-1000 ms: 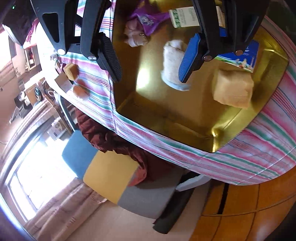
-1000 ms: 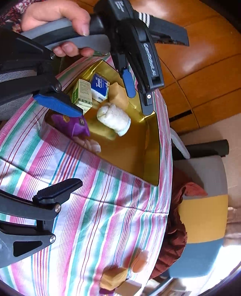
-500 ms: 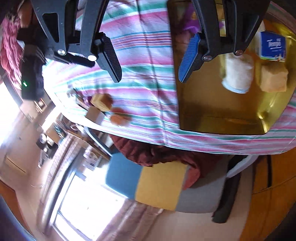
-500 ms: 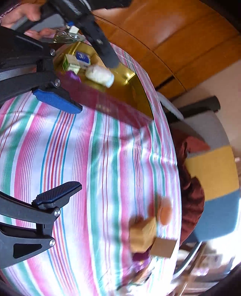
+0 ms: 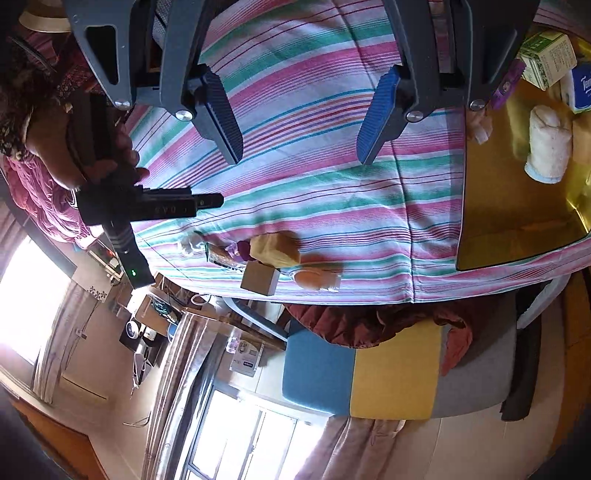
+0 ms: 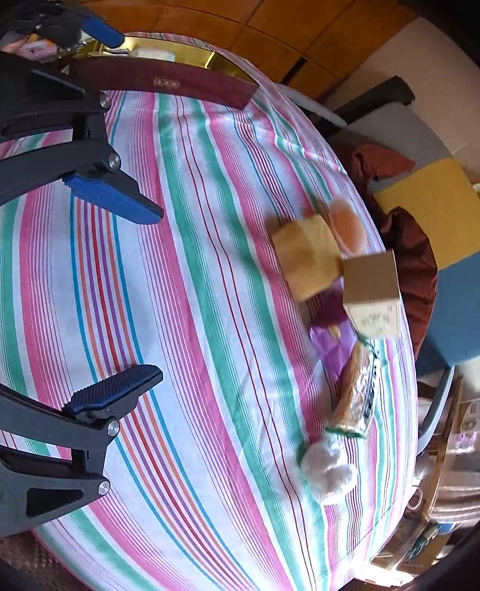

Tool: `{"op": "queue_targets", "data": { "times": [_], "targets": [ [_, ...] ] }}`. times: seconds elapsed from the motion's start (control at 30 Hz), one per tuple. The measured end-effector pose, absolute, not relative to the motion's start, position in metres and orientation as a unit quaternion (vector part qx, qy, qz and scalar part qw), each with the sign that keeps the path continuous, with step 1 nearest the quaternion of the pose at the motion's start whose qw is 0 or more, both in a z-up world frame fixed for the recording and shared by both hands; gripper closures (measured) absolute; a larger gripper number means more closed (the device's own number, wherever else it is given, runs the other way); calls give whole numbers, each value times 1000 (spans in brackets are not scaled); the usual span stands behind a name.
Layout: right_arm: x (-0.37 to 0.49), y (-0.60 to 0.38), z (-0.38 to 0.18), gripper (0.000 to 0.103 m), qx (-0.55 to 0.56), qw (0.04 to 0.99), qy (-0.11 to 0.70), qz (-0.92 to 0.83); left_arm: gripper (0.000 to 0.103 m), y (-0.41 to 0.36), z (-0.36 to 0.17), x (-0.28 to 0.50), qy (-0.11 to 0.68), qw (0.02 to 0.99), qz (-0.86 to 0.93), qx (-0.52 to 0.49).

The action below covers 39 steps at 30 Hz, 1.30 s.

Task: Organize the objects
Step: 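Withdraw both open tools from the tray back toward the table items, then grasp the white plastic-wrapped ball with right tool while left tool grasps the yellow sponge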

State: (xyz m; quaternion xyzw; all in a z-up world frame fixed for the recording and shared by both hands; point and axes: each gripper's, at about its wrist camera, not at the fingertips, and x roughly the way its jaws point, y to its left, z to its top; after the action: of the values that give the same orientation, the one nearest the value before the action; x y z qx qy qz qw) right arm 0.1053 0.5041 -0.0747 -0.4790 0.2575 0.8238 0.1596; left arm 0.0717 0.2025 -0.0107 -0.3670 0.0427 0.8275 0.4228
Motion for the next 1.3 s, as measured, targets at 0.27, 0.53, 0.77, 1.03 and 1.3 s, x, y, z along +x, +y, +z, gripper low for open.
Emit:
{"op": "queue_targets", "data": {
  "times": [0.27, 0.53, 0.77, 1.03, 1.3],
  "targets": [
    [103, 589, -57, 24, -455, 256, 197, 830, 38, 218, -23, 79, 59, 429, 815, -386],
    [84, 639, -48, 21, -420, 318, 104, 844, 38, 238, -38, 83, 75, 436, 797, -412],
    [64, 647, -73, 30, -462, 286, 97, 834, 38, 250, -46, 83, 87, 432, 790, -426],
    [61, 647, -79, 41, -475, 273, 105, 830, 38, 272, -55, 71, 85, 433, 779, -446],
    [69, 645, -76, 44, -481, 260, 153, 823, 38, 300, -62, 51, 69, 438, 763, -471]
  ]
}}
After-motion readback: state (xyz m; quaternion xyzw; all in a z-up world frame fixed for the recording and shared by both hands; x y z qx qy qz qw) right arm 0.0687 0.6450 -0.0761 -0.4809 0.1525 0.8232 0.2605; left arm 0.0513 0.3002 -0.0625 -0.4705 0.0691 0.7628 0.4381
